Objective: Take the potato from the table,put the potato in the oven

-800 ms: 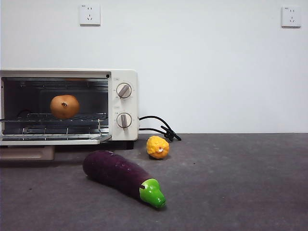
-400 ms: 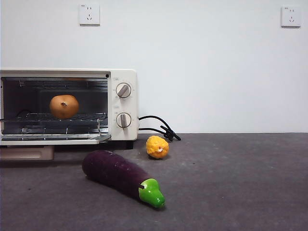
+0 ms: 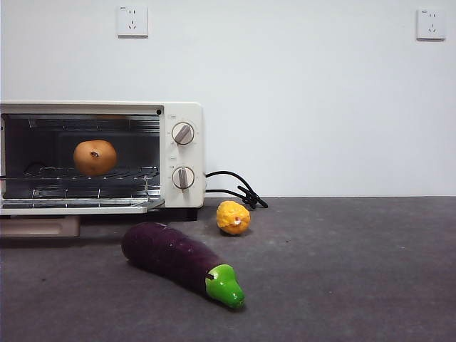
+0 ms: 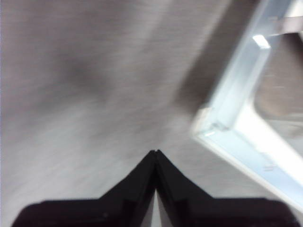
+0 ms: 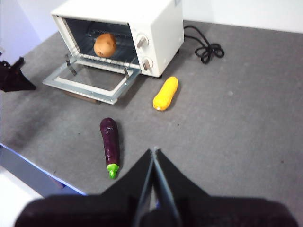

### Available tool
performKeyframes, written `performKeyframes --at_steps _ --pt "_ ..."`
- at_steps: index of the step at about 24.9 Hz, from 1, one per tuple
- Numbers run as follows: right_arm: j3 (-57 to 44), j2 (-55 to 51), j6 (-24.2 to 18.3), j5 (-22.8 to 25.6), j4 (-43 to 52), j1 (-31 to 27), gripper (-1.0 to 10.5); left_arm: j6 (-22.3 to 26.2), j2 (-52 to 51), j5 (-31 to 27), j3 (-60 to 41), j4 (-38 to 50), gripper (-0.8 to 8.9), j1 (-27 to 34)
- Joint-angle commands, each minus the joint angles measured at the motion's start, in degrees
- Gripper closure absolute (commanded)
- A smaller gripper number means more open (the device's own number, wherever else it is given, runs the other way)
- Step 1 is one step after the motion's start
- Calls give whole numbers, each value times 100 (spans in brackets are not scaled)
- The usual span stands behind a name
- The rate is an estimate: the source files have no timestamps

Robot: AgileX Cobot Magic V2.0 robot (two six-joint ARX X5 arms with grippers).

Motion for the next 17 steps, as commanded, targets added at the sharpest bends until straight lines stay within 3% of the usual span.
performKeyframes --at_steps 1,9,17 --pt "-70 2 232 52 -136 2 951 -98 188 382 -33 199 822 35" --pt "-70 2 378 94 -133 2 951 -378 514 354 -33 492 821 37" --pt "-70 2 553 179 -133 2 951 -586 717 671 -33 822 821 33"
